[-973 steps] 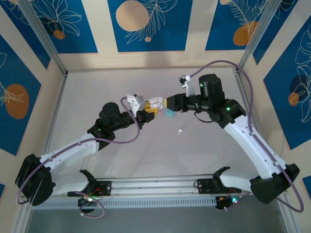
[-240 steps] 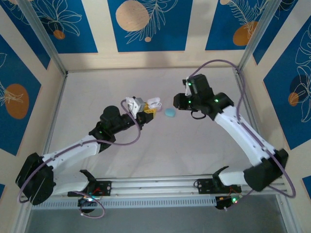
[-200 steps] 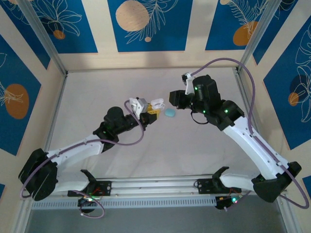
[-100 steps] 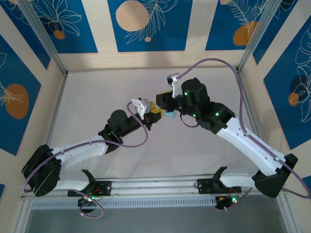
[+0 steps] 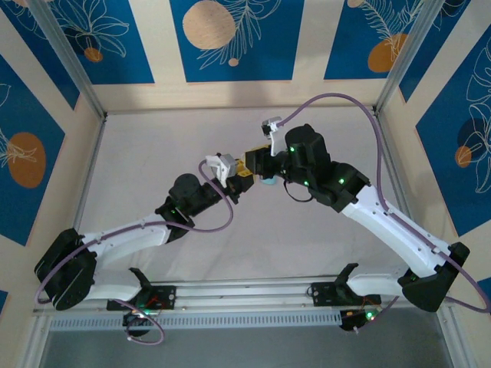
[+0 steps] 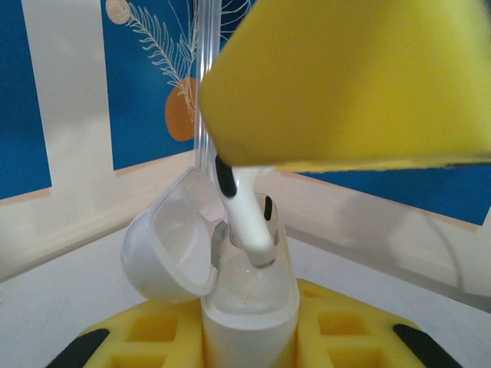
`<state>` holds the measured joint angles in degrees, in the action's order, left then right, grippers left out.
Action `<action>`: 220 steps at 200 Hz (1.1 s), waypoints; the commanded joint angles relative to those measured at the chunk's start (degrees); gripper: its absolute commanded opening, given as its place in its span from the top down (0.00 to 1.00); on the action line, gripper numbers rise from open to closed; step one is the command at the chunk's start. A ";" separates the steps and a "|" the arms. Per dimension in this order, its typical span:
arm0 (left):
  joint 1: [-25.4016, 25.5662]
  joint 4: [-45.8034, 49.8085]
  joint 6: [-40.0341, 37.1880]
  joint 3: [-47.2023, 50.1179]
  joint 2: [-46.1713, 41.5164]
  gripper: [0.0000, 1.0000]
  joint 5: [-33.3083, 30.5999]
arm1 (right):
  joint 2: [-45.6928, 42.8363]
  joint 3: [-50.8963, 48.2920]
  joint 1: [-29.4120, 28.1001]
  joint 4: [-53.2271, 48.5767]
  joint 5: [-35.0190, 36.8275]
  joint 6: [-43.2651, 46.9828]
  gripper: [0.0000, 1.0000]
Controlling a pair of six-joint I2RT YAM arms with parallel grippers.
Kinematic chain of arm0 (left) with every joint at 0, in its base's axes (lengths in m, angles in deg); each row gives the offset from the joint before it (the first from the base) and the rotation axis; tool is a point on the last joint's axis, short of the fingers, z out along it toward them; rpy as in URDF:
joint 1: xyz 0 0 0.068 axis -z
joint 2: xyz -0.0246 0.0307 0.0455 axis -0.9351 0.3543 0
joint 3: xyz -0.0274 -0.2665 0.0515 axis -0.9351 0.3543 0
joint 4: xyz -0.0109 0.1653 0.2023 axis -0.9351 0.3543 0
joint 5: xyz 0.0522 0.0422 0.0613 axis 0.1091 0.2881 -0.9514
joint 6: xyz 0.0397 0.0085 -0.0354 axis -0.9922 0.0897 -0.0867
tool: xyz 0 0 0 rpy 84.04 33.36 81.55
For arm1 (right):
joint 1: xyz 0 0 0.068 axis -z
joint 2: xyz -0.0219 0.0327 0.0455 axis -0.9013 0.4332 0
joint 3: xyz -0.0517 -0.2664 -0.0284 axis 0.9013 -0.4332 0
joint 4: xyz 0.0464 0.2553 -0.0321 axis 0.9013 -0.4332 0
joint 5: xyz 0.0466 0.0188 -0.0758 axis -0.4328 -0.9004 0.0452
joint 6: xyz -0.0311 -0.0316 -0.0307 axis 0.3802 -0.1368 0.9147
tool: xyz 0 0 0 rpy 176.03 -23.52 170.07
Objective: Insert wireless bluetooth earbuds into charging case
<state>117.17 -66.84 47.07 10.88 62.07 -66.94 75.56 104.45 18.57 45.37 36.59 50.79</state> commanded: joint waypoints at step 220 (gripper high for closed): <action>0.86 -3.02 -0.03 -1.91 -0.61 0.75 -1.00 | 1.06 0.97 1.60 -1.07 -2.87 1.10 0.62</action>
<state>117.17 -67.22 47.88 10.88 62.25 -68.40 76.48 103.43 19.20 45.15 34.62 51.64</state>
